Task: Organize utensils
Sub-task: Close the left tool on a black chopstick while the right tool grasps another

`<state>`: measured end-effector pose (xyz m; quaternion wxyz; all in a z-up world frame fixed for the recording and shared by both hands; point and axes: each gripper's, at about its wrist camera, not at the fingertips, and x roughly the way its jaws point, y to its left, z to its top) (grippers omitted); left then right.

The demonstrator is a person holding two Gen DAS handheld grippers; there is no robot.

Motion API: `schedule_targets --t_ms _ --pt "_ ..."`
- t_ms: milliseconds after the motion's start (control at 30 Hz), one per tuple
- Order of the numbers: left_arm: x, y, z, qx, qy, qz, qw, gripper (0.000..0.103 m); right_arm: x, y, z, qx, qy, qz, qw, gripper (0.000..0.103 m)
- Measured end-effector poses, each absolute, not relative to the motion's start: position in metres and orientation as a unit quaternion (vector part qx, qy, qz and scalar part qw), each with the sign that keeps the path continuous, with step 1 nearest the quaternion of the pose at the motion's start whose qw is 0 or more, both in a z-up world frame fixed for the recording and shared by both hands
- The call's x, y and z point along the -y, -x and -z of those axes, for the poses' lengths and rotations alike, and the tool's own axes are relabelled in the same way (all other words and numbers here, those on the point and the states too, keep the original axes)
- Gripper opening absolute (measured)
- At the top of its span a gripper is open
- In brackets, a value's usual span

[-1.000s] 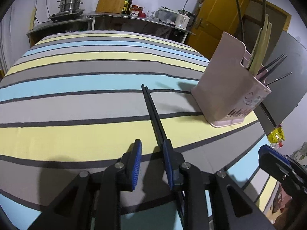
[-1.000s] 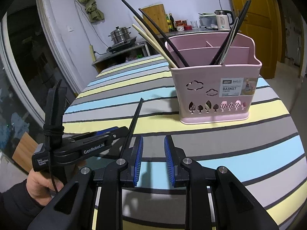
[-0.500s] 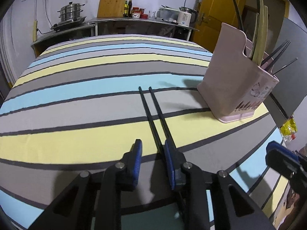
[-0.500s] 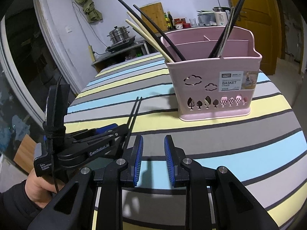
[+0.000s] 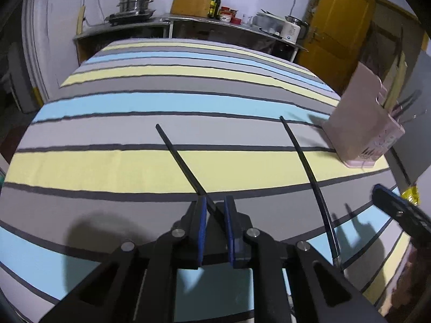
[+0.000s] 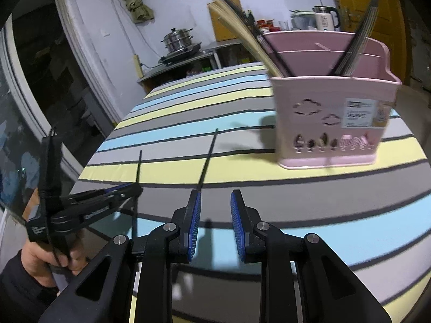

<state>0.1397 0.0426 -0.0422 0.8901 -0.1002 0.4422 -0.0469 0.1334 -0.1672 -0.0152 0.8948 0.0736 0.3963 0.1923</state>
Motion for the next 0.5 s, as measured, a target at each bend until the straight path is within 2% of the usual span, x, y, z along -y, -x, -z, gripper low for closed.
schedule_targets --t_ms 233,500 --pt "-0.058 -0.159 0.044 -0.447 0.155 0.031 0.881 0.015 0.133 -0.173 0.028 -0.415 -0.047 -0.200 0.886 0.024" --pt "-0.051 -0.175 0.046 -0.435 0.129 0.015 0.891 0.015 0.107 -0.210 0.052 -0.440 -0.004 -0.181 0.879 0.024"
